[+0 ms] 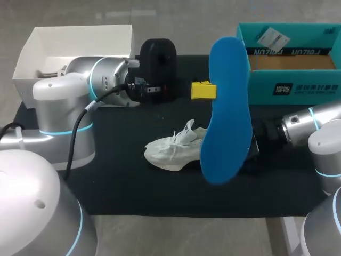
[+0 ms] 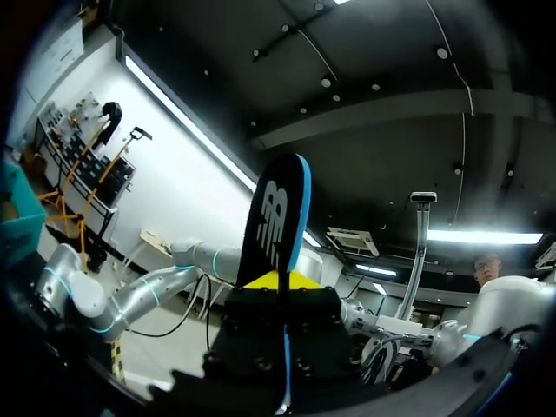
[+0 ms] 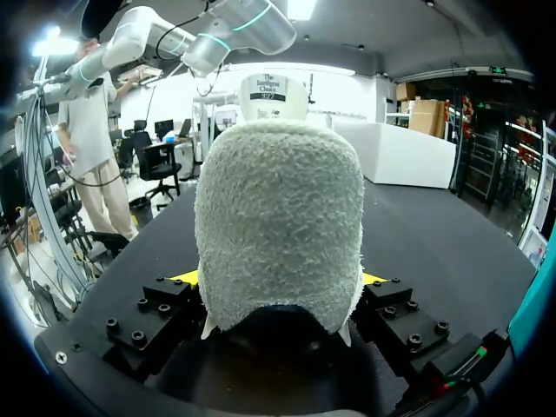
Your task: Take the shoe out of the shoebox, open the shoe tongue, remove and reinsert the insole, then place the shoe into the shoebox
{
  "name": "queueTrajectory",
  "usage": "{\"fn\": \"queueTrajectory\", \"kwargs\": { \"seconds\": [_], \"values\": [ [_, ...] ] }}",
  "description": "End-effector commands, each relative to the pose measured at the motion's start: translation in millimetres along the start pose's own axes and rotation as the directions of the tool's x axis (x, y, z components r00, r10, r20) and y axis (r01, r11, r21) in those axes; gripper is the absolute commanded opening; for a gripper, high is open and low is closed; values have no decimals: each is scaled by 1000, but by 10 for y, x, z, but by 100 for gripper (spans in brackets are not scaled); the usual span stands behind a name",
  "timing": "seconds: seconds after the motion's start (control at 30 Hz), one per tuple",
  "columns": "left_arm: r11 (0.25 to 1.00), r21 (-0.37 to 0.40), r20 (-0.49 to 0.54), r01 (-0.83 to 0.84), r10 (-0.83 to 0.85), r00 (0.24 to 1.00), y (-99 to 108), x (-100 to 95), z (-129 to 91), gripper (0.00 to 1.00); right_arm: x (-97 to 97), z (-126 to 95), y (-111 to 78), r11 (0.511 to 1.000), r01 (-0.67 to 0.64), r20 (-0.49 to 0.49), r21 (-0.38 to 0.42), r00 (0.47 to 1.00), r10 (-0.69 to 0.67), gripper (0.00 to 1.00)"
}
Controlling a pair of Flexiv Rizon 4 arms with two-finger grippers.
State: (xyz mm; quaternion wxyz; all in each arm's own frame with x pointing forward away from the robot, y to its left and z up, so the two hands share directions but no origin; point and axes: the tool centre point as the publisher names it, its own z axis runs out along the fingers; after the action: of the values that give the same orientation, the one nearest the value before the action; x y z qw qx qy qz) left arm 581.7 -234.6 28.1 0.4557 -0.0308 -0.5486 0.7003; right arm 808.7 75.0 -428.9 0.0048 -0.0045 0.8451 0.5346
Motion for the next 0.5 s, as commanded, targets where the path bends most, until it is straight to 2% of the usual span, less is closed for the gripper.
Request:
{"fn": "queueTrajectory", "kwargs": {
  "seconds": [0.03, 0.4, 0.47, 0.5],
  "values": [
    [1000, 3, 1, 0, 0, 1000, 14, 8, 0, 0, -2, 22, -3, 1000, 0, 1, 2, 1000, 0, 0],
    [1000, 3, 1, 0, 0, 1000, 14, 8, 0, 0, -2, 22, -3, 1000, 0, 1, 2, 1000, 0, 0],
    [1000, 3, 1, 0, 0, 1000, 14, 8, 0, 0, -2, 22, -3, 1000, 0, 1, 2, 1000, 0, 11],
    [1000, 3, 1, 0, 0, 1000, 14, 8, 0, 0, -2, 22, -3, 1000, 0, 1, 2, 1000, 0, 13]
  ]
}}
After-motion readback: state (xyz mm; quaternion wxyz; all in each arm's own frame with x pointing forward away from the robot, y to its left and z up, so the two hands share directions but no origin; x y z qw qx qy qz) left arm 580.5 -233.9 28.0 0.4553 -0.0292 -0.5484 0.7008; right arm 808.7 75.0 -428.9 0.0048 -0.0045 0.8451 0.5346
